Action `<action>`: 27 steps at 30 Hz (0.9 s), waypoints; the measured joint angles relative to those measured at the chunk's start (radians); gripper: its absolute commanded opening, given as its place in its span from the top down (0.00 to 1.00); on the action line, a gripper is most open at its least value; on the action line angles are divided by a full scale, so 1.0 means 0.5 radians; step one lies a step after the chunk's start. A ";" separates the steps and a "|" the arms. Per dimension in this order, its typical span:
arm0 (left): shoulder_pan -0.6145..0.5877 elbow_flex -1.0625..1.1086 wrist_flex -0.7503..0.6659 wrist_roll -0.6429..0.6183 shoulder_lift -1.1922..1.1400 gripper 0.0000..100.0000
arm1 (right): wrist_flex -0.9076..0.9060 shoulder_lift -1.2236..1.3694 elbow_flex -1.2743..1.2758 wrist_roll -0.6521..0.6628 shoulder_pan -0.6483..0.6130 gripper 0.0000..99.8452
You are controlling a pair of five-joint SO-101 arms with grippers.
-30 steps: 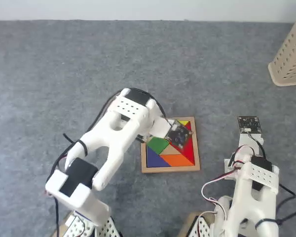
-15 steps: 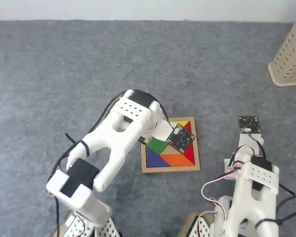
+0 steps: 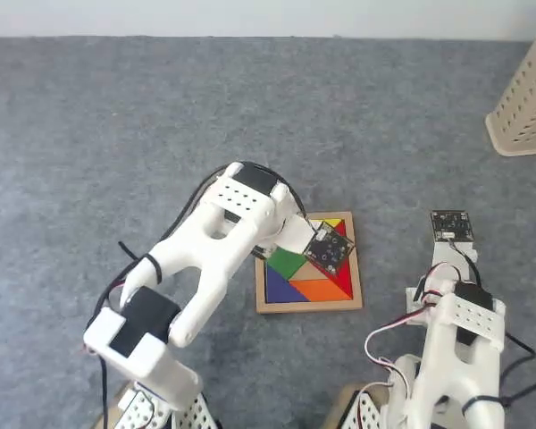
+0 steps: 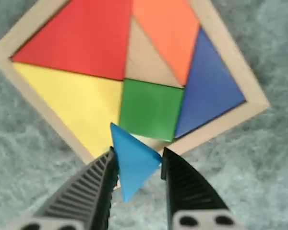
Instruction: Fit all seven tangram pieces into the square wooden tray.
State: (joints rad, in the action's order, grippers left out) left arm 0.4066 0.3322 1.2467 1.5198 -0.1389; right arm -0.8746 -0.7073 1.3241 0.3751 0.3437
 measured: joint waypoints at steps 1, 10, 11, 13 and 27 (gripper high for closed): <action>0.000 0.000 -0.021 -0.018 0.000 0.86 | 0.000 0.000 0.000 0.000 0.000 0.92; 0.000 0.000 -0.098 -0.104 0.000 0.86 | 0.000 0.000 0.000 0.000 0.000 0.92; 0.000 0.000 -0.098 -0.110 0.000 0.86 | 0.000 0.000 0.000 0.000 0.000 0.92; 0.000 0.000 -0.098 -0.110 0.009 0.87 | 0.000 0.000 0.000 0.000 0.000 0.92; -0.034 -0.374 0.012 -1.086 0.040 0.99 | 0.000 0.000 0.000 0.000 0.000 0.92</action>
State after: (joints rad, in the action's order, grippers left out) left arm 0.3897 0.1450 1.2528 0.9766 -0.1189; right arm -0.8746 -0.7073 1.3241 0.3751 0.3437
